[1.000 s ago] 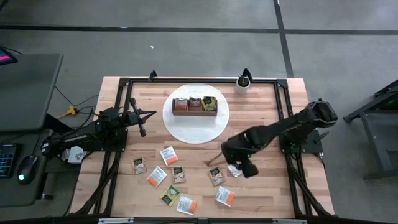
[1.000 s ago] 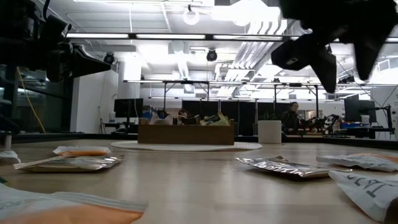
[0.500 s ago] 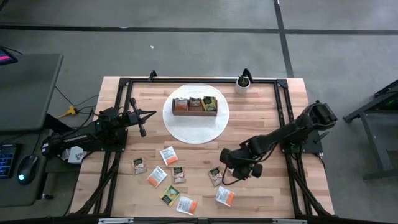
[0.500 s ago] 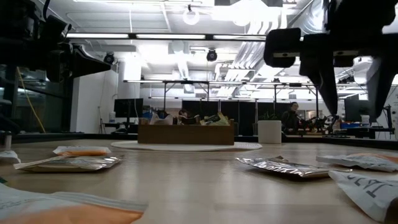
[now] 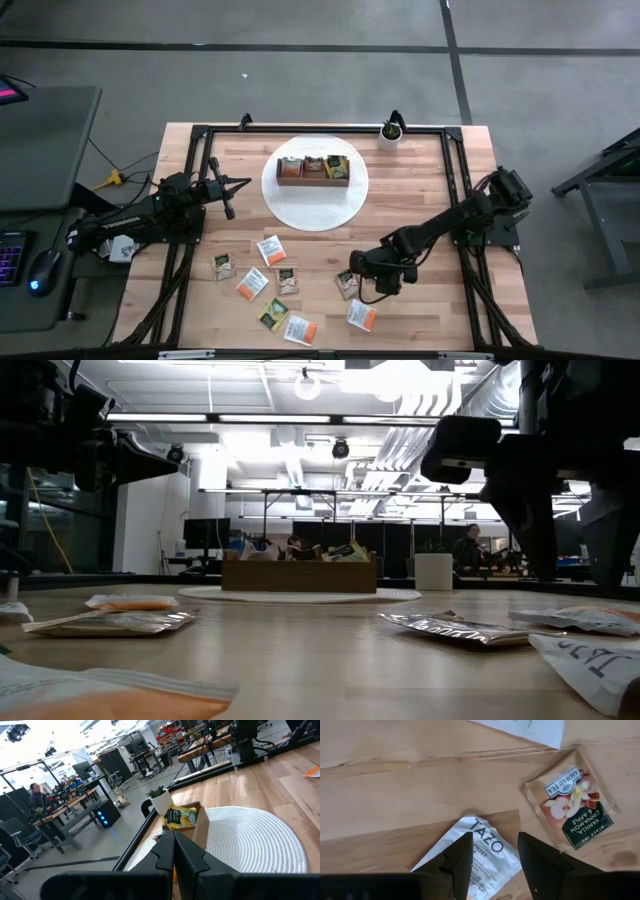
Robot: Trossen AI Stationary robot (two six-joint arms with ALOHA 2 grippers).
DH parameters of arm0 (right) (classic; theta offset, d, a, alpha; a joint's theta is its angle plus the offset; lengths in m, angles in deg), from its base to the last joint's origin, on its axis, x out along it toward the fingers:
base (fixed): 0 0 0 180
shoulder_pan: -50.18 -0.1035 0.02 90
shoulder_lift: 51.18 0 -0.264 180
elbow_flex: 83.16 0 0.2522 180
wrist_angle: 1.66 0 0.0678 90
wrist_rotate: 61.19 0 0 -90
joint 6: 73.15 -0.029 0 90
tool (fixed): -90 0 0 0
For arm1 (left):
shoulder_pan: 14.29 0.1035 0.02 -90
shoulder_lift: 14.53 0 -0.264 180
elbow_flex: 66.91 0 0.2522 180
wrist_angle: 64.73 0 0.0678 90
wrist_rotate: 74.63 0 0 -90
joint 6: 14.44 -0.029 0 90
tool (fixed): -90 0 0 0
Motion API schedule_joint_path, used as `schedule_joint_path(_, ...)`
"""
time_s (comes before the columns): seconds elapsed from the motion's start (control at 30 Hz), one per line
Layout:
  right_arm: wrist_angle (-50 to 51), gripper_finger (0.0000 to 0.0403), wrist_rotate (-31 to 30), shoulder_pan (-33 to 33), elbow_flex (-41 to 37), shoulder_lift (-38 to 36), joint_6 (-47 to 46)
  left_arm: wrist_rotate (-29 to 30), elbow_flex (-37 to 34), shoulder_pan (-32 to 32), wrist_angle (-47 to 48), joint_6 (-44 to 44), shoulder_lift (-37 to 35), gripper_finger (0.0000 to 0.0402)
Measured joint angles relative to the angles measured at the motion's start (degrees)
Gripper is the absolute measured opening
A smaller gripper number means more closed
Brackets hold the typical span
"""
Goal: Pick & Place Tea
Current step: Put the white tea bag into the left section of the wooden organizer
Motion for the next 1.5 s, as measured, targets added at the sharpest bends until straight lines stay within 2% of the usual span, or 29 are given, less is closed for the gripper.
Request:
schedule_joint_path(0.4,-0.28,0.0150,-1.86,0.12,-0.04,2.51,4.79,0.02,0.00,0.00,0.00,-0.02,0.00,0.0001)
schedule_joint_path(0.87,-1.68,0.0135,-0.32,1.60,0.23,6.49,3.24,0.02,0.02,0.02,0.00,-0.01,-0.01,0.0001)
schedule_joint_path(1.23,-1.85,0.0079,2.43,2.55,0.23,8.54,-1.83,0.00,0.02,0.02,0.00,-0.01,0.00,0.0001)
schedule_joint_path(1.43,-2.22,0.0017,0.79,2.78,0.18,8.57,-4.32,0.00,0.00,0.00,0.00,-0.02,0.00,0.0001)
schedule_joint_path(1.5,-2.51,0.0007,0.40,2.78,0.21,8.57,-6.09,0.00,0.01,0.01,0.00,0.00,0.00,0.0001)
